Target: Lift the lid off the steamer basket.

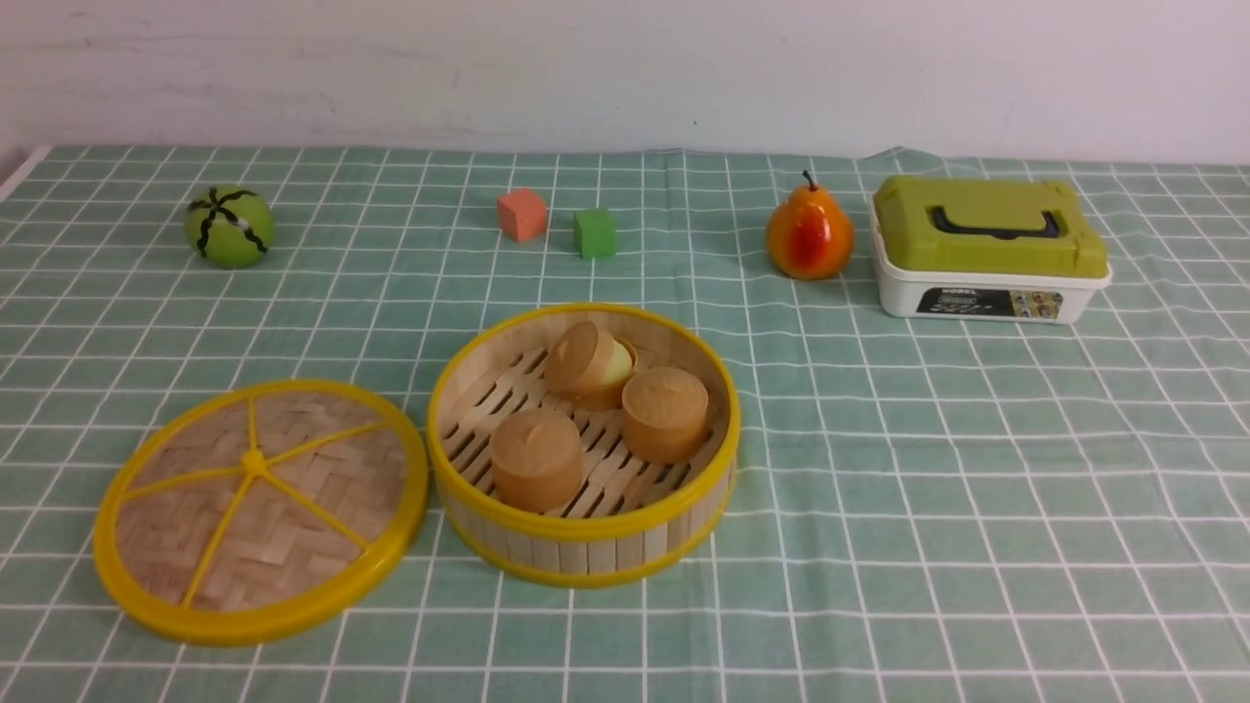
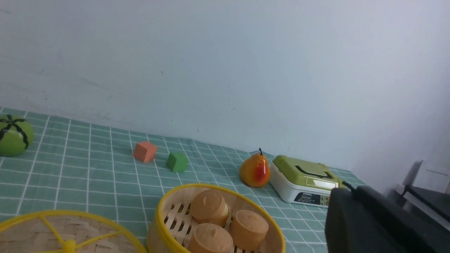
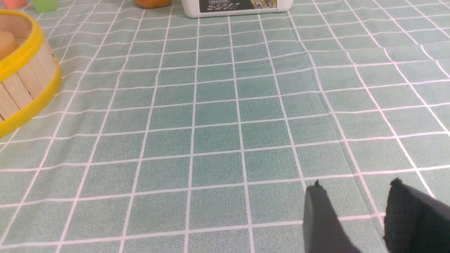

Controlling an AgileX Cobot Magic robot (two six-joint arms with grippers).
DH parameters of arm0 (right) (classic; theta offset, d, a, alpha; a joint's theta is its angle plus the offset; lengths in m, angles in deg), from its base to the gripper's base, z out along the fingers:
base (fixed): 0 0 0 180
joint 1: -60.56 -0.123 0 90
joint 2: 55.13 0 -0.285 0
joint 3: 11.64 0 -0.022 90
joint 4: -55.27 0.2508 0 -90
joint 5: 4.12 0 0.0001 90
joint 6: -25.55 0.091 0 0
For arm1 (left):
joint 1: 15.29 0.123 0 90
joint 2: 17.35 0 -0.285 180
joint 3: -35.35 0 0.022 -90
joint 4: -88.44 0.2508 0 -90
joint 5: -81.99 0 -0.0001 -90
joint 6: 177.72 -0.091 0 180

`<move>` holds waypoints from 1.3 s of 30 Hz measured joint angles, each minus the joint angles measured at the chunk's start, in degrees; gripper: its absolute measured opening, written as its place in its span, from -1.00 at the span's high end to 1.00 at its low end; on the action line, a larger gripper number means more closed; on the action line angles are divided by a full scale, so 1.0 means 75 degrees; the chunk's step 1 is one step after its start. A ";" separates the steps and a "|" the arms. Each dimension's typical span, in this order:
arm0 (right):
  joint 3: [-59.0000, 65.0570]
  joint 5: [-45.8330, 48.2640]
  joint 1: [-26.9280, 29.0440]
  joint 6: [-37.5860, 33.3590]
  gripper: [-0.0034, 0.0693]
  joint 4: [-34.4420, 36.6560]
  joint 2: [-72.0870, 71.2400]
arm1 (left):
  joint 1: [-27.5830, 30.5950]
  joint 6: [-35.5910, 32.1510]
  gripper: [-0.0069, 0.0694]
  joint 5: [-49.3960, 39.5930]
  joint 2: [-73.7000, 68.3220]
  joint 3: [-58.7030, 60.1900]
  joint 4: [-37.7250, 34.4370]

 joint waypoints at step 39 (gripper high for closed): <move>0.0000 0.0000 0.0000 0.0000 0.24 0.0000 0.0000 | -0.0697 0.4489 0.82 0.0690 0.0000 0.3260 0.5553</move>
